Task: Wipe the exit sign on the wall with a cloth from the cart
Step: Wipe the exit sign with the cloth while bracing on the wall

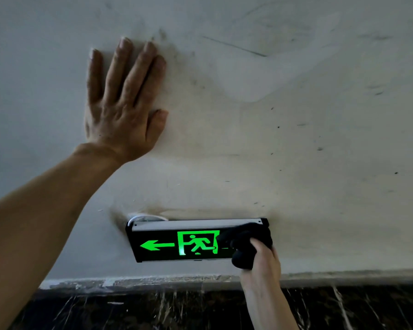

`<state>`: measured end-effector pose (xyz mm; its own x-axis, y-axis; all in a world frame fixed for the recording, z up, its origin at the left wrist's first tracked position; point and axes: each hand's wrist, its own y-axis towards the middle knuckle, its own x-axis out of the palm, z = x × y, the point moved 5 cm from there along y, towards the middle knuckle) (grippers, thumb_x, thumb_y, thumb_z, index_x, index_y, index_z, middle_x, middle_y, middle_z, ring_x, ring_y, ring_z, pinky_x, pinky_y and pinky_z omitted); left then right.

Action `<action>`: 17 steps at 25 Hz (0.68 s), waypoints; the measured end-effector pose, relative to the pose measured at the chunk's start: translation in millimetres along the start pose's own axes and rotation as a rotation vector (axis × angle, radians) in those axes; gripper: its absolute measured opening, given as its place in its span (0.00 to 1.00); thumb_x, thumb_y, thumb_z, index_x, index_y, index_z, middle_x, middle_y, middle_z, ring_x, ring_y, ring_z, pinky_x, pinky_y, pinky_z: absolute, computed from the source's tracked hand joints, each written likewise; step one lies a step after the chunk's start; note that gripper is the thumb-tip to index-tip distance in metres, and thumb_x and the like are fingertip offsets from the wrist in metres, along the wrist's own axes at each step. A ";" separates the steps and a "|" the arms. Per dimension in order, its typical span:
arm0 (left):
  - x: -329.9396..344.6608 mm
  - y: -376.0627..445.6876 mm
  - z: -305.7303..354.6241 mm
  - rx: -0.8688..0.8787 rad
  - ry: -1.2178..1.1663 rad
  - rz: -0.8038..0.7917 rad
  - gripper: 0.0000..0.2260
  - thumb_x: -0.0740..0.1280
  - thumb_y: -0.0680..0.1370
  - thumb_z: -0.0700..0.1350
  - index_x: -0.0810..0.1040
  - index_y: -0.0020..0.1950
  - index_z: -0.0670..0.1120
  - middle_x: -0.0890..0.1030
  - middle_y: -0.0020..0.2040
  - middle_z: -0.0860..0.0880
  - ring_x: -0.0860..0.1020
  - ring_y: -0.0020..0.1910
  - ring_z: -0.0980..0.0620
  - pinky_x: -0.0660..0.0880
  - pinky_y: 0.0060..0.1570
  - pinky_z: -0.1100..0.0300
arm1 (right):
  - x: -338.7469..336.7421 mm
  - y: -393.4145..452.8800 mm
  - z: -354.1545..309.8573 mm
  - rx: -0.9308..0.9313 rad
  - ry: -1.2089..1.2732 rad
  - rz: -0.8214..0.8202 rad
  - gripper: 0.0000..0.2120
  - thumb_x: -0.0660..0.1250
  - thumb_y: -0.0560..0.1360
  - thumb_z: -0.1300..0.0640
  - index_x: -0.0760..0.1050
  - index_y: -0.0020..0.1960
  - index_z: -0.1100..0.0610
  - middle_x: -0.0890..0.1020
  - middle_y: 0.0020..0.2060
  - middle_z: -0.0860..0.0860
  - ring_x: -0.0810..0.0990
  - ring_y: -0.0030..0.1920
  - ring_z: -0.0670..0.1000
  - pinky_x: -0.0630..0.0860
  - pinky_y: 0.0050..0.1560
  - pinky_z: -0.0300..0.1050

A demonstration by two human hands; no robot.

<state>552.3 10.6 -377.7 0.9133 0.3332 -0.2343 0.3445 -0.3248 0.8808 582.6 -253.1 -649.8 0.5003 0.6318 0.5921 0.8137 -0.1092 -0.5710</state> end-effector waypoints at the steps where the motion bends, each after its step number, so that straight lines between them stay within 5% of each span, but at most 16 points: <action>1: -1.9 -0.5 0.1 -0.013 -0.032 -0.018 0.29 0.58 0.81 0.52 0.57 0.79 0.43 0.60 0.77 0.43 0.56 0.76 0.38 0.46 0.75 0.40 | 3.2 -13.8 9.4 0.036 -0.030 -0.059 0.18 0.64 0.75 0.71 0.75 0.64 0.65 0.78 0.51 0.64 0.76 0.39 0.58 0.69 0.34 0.47; 4: -12.6 2.9 -3.2 -0.088 -0.161 -0.133 0.30 0.60 0.79 0.51 0.57 0.79 0.44 0.60 0.78 0.42 0.54 0.77 0.39 0.44 0.76 0.42 | 16.7 -42.4 -0.2 0.019 -0.164 -0.222 0.16 0.63 0.75 0.71 0.76 0.62 0.64 0.78 0.48 0.63 0.75 0.38 0.56 0.69 0.32 0.44; 9: -64.1 -22.1 48.2 -0.220 -0.549 -0.266 0.28 0.57 0.80 0.53 0.60 0.78 0.44 0.62 0.78 0.43 0.58 0.78 0.45 0.55 0.76 0.43 | 40.2 -98.2 -35.5 -0.169 -0.459 -0.604 0.15 0.70 0.65 0.62 0.82 0.52 0.54 0.85 0.40 0.54 0.83 0.40 0.52 0.76 0.34 0.43; 11: -77.4 -56.8 82.6 -0.576 -1.045 -0.492 0.25 0.59 0.78 0.57 0.63 0.76 0.56 0.66 0.76 0.54 0.62 0.75 0.56 0.63 0.73 0.49 | 52.9 -117.7 -42.8 -0.286 -0.559 -0.737 0.18 0.71 0.63 0.61 0.83 0.50 0.48 0.87 0.42 0.51 0.85 0.42 0.50 0.79 0.37 0.41; 13: -85.6 -89.1 116.4 -1.031 -1.684 -0.698 0.21 0.62 0.78 0.58 0.69 0.72 0.63 0.75 0.70 0.57 0.71 0.70 0.56 0.73 0.65 0.54 | 64.2 -135.5 -44.0 -0.461 -0.707 -0.822 0.20 0.70 0.63 0.62 0.82 0.50 0.43 0.86 0.48 0.48 0.84 0.50 0.47 0.80 0.47 0.41; 15: -91.9 -112.3 134.7 -1.328 -2.105 -0.694 0.21 0.66 0.78 0.53 0.73 0.70 0.56 0.79 0.66 0.47 0.76 0.66 0.46 0.79 0.56 0.51 | 75.1 -147.7 -42.2 -0.681 -0.945 -0.843 0.23 0.69 0.63 0.60 0.78 0.49 0.35 0.79 0.57 0.38 0.75 0.62 0.41 0.72 0.60 0.32; 17: -94.0 -128.7 135.7 -1.501 -2.173 -0.590 0.21 0.72 0.74 0.48 0.76 0.67 0.51 0.79 0.64 0.39 0.78 0.62 0.40 0.80 0.51 0.49 | 85.6 -155.6 -35.5 -0.718 -1.179 -0.960 0.25 0.70 0.67 0.60 0.71 0.51 0.31 0.72 0.59 0.34 0.69 0.65 0.40 0.68 0.64 0.29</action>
<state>451.6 -99.0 -524.8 0.0919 -0.8565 0.5078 0.9925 0.1200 0.0229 509.3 -209.3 -490.1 -0.4319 0.8264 -0.3612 0.7985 0.5366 0.2729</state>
